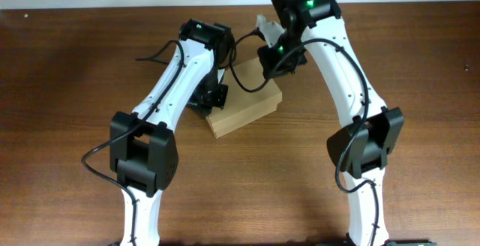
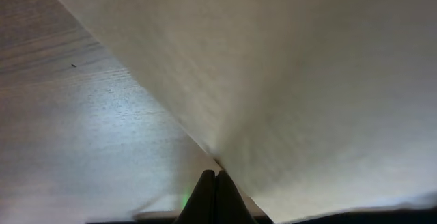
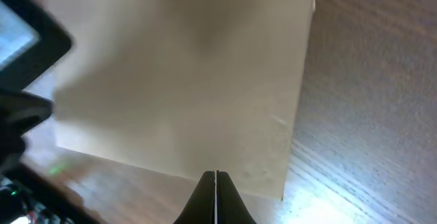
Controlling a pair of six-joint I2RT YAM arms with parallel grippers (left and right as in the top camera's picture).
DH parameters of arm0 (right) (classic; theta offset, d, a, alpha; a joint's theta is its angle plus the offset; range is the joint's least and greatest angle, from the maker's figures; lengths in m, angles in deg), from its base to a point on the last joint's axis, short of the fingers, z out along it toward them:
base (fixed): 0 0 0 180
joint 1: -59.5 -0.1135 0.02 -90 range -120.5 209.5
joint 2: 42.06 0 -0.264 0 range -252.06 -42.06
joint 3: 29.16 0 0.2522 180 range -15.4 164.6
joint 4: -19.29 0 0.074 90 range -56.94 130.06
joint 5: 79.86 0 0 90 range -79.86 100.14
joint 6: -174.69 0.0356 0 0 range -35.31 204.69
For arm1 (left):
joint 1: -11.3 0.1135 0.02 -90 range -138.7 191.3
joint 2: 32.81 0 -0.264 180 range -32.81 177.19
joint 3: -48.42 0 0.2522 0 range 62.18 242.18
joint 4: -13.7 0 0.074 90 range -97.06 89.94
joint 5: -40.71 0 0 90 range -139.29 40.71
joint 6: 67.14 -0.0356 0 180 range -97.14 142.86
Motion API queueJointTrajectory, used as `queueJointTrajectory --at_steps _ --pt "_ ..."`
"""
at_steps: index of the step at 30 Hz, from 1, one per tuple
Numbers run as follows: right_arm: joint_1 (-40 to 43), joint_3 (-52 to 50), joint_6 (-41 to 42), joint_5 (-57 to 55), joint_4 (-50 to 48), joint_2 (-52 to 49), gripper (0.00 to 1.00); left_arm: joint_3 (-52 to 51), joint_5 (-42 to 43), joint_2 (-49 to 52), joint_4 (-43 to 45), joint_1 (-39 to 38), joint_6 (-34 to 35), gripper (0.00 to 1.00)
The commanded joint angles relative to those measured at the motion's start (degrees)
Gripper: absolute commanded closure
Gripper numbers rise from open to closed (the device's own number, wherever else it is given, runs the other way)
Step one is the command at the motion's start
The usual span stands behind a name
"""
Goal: Pack container
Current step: 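Press the closed lid down with both grippers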
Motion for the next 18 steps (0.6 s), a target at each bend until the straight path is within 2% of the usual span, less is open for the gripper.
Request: queueJointTrajectory --at_steps 1,9,18 --pt "0.3 -7.3 -0.2 -1.2 -3.0 1.3 0.96 -3.6 -1.0 -1.7 2.7 0.0 0.5 0.98" --pt "0.3 -18.3 0.9 -1.2 -10.1 1.3 0.96 -9.6 -1.0 -1.7 7.8 0.7 0.5 0.98" --pt "0.4 -18.3 0.9 -1.0 -11.6 1.3 0.96 -11.4 -1.0 -2.6 9.6 1.7 0.6 0.98"
